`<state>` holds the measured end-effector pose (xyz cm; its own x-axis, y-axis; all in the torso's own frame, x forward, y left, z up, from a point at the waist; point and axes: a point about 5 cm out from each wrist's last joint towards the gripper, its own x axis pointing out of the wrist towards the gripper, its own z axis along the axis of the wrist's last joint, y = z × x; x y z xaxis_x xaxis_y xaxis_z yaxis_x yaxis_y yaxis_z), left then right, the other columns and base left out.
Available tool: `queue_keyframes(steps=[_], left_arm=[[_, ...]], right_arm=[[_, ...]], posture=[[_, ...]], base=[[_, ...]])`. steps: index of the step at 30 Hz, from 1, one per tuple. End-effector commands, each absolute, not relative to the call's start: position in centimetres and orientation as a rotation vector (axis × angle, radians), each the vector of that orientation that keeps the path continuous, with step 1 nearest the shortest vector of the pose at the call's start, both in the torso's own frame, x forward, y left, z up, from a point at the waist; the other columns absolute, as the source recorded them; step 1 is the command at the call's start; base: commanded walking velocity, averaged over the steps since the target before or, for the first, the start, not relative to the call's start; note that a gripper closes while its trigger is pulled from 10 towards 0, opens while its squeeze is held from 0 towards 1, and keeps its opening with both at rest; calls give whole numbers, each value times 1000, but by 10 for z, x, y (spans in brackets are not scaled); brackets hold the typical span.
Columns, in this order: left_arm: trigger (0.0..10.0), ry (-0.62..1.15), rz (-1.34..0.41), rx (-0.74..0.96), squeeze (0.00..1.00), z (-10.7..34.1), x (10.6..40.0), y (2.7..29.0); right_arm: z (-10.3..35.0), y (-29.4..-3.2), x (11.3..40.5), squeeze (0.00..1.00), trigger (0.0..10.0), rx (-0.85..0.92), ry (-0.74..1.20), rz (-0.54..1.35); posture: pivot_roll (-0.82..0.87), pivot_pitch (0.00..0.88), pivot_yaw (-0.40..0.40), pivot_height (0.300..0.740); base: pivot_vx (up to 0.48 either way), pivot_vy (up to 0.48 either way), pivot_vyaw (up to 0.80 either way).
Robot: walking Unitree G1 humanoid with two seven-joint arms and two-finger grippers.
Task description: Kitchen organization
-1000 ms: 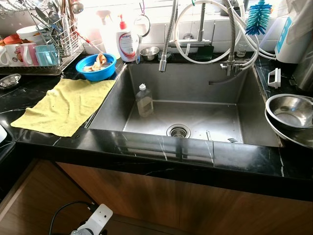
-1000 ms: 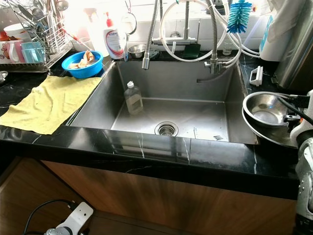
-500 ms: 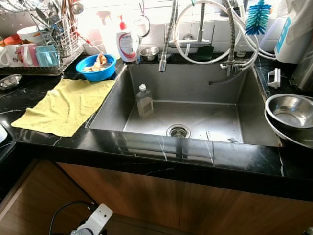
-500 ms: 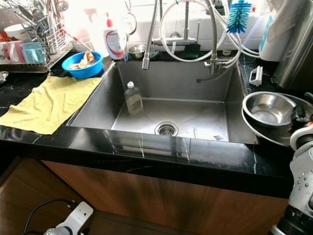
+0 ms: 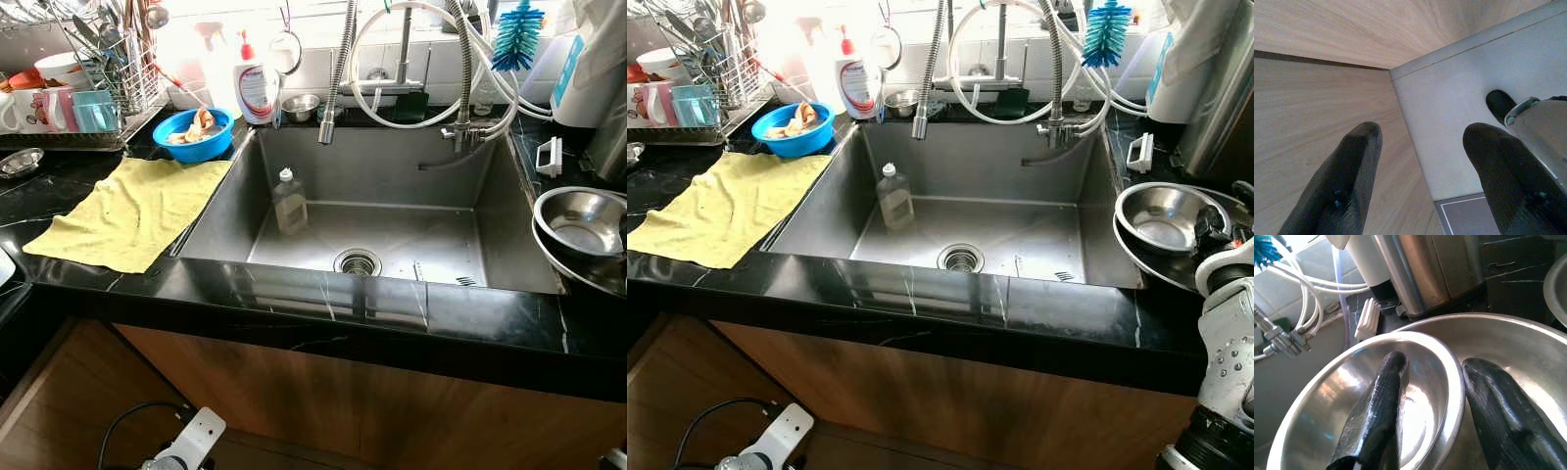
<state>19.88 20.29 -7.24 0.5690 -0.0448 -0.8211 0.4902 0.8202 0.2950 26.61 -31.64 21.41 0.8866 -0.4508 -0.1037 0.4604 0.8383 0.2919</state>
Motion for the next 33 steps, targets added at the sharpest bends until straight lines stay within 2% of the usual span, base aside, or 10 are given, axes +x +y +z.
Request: queue_keyframes(steps=[1, 12, 33], left_arm=[[10000, 922, -332, 554, 0, -71, 200, 207], [10000, 924, -331, 556, 0, -72, 199, 207], [10000, 923, -333, 560, 0, -72, 199, 207]], right_arm=[[210, -314, 268, 0, 10000, 370, 49, -482], [213, -316, 268, 0, 10000, 473, 26, -518], [205, -320, 268, 0, 10000, 517, 58, -569]], posture=[[-144, 0, 97, 740], [-140, 0, 98, 740], [-140, 0, 99, 740]], base=[[0, 0, 0], [0, 0, 0], [0, 0, 0]])
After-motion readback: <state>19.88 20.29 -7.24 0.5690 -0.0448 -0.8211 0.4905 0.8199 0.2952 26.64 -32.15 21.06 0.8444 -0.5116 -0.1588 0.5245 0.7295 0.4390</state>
